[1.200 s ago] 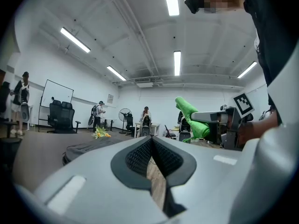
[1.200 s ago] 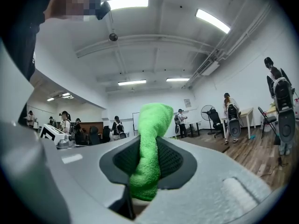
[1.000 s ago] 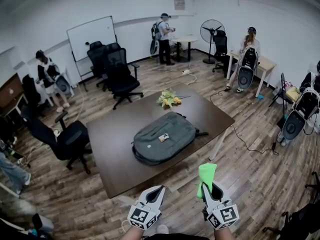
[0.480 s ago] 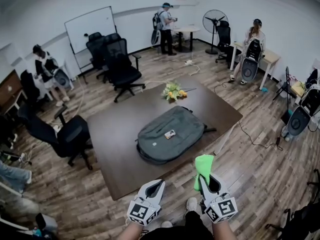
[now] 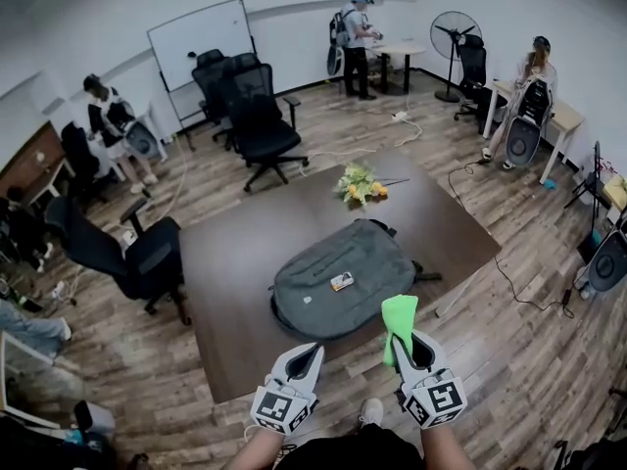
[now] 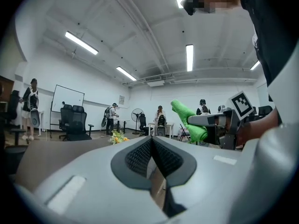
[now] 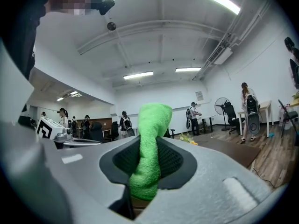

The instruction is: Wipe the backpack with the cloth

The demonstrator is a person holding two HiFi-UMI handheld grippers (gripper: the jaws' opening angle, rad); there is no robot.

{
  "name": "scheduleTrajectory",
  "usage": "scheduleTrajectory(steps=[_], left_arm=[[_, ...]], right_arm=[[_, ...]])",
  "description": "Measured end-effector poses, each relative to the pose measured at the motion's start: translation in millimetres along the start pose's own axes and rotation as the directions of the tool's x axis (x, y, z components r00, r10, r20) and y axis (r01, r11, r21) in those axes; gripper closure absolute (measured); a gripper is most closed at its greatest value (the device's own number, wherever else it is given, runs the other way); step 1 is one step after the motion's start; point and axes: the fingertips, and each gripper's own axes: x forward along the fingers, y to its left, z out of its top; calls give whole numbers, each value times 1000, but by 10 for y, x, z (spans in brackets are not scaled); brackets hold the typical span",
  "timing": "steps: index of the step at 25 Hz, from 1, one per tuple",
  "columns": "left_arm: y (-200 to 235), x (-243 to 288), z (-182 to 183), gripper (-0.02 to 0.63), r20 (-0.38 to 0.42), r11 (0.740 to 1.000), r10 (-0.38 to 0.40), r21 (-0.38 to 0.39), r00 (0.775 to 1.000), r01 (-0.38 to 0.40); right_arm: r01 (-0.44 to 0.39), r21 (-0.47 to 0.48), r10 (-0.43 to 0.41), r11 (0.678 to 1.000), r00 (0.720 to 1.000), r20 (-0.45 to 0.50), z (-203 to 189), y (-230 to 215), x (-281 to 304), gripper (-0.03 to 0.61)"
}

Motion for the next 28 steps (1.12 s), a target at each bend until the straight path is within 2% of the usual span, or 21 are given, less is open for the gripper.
scheduleTrajectory(steps=[14,20,28], left_arm=[[245,527,-15,595,-38,989,147,-7,988,-147],[388,565,-5,595,-66,979,205,1,977,-205],[871,436,-72,594,-82,959,279,-34,957,-282]], right_arm=[[-149,8,149,989,987,-52,-112,-537,631,489],[-211,29,212,977,974,-74,-140,-517,874,489],[-283,26,284,959,951,-126,-256,-253,1379,488]])
